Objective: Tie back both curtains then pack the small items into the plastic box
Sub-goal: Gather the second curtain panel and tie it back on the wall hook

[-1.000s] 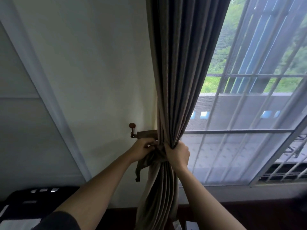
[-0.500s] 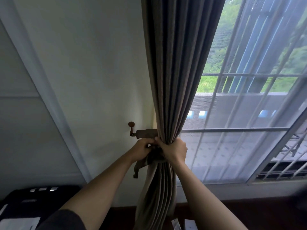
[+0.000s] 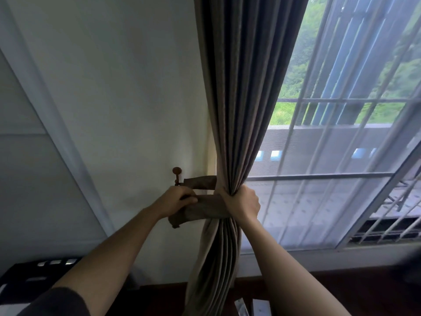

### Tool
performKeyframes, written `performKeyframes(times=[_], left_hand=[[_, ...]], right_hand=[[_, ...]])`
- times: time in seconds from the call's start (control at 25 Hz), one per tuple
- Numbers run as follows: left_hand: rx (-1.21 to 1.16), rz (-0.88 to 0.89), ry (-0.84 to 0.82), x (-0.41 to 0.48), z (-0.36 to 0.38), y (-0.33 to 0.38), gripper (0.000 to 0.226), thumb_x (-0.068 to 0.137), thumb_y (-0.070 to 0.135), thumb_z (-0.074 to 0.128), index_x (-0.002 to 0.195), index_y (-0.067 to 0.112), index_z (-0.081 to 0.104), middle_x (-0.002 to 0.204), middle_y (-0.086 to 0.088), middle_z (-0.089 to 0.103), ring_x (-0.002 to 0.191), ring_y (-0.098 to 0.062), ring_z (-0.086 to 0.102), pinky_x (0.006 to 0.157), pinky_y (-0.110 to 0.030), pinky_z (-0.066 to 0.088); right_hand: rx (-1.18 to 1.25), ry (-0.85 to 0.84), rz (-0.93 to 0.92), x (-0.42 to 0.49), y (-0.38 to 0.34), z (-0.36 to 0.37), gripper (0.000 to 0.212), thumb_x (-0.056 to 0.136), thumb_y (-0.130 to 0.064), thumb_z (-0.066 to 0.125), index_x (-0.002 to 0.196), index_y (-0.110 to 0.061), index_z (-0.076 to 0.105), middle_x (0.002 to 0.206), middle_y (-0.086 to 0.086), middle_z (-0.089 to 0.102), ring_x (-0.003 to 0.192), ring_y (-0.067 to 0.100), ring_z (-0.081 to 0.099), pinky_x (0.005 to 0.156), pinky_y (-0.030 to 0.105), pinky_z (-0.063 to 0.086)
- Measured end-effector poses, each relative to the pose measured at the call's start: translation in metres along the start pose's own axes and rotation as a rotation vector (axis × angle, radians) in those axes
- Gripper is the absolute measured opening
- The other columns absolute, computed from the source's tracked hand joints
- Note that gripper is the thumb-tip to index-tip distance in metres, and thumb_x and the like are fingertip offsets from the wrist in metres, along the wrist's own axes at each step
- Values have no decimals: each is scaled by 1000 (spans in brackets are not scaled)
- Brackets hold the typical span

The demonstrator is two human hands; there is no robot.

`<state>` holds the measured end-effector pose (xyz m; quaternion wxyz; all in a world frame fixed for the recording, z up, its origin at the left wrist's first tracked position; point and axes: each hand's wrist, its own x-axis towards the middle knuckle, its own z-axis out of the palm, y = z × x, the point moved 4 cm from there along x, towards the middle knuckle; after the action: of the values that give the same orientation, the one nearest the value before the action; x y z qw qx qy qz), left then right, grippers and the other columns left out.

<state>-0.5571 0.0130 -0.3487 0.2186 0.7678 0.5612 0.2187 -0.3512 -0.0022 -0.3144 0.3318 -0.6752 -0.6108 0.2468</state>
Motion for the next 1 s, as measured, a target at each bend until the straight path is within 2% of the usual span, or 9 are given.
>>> performKeyframes(times=[0.2,0.28,0.44,0.56,0.68,0.72,0.8,0.92,1.0], left_hand=[[459,-68,226,20,-1,6,24,94,36,49,109,27,67,102,1,57,96,-15,44,76,-31,29],[429,-99,259,28,20,18,25,94,33,51,107,21,69,97,-4,53,94,-21,49,75,-30,33],[-395,-356,371,40,47,16,14,90,8,56,98,-3,62,83,-12,62,82,-17,68,75,-31,56],[-405,-286,371,45,55,16,8,86,3,59,90,-2,65,90,-18,68,87,-31,65,82,-44,54],[-465,-373,331,37,59,20,16,92,15,56,96,5,67,86,-7,66,77,-18,61,63,-20,48],[-553,-415,294,35,63,20,17,94,18,53,95,8,67,87,-9,66,75,-18,61,60,-20,46],[-820,-443,204,33,72,19,23,97,19,46,97,9,66,96,-17,65,83,-24,60,69,-30,46],[-1250,-436,154,32,78,19,32,98,9,35,118,-5,56,106,-16,62,109,-28,53,100,-41,40],[-1339,-371,73,29,80,24,30,97,8,34,114,-3,57,103,-9,66,112,-26,53,105,-38,36]], right_hand=[[-38,-31,-36,-4,-4,6,34,81,-52,57,84,-18,56,87,8,64,88,33,61,68,36,48],[-6,-53,-32,-5,0,4,30,80,-47,59,83,-18,55,83,6,61,84,31,60,66,35,48],[61,-82,-30,2,6,0,22,79,-40,62,78,-21,51,75,-1,55,81,28,60,62,30,42],[78,-106,-42,5,6,1,21,79,-37,63,78,-20,51,77,0,56,78,26,57,63,29,41],[86,-137,-60,7,5,1,25,79,-38,65,80,-17,53,79,2,58,79,26,57,63,30,43],[88,-145,-73,8,5,0,26,79,-38,65,81,-14,55,81,3,59,80,26,58,64,32,45],[107,-158,-99,11,4,-2,30,79,-38,67,88,-11,60,86,6,63,86,28,61,70,36,50],[136,-205,-116,17,6,-3,36,77,-39,70,98,-11,63,96,7,67,90,26,63,77,41,54],[152,-257,-121,19,8,-1,38,75,-42,72,98,-13,64,96,5,67,89,23,63,78,40,55]])
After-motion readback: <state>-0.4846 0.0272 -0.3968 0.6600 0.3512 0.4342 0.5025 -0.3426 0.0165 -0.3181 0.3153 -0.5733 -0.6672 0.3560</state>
